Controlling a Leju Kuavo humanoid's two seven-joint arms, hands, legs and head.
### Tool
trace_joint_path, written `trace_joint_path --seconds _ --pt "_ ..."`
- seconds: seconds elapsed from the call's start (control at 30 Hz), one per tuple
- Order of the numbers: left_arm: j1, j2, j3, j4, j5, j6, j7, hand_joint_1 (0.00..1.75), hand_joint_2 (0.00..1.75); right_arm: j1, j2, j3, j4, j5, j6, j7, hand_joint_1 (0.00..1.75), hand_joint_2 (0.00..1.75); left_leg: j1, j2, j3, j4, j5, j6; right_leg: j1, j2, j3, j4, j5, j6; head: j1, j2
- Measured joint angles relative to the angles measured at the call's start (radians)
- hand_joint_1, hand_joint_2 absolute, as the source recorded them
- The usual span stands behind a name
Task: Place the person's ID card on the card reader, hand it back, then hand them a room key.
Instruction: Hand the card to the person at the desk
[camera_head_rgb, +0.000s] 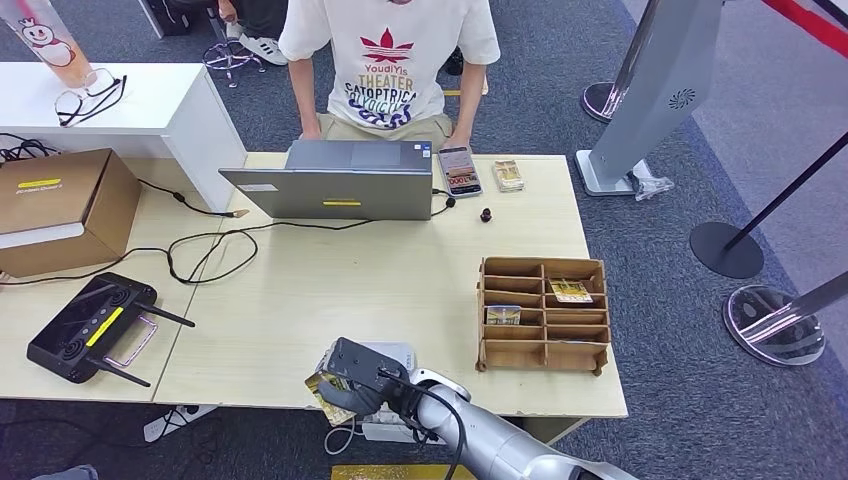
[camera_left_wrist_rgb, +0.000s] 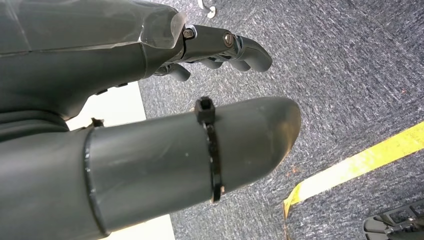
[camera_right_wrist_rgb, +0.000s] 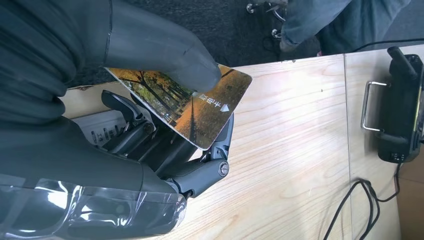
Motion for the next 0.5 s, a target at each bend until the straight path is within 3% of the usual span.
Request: trace_joint_path --seconds 0.27,0.5 --pt "0.000 -0.001 0.000 0.000 -0.003 0.003 0.000 0.00 0.00 0.005 -0.015 -0.017 -0.078 -0.079 0.109 0.020 1.75 1.75 0.000 0.000 0.000 0.000 0.000 0.000 0.000 0.000 0.000 0.000 0.000 0.000 0.000 0.000" --pt "0.000 -0.001 0.000 0.000 -0.005 0.002 0.000 0.00 0.00 0.013 -0.038 -0.027 -0.181 -0.117 0.130 0.037 1.75 1.75 0.000 0.000 0.000 0.000 0.000 0.000 0.000 0.000 0.000 0.000 0.000 0.000 0.000 0.000"
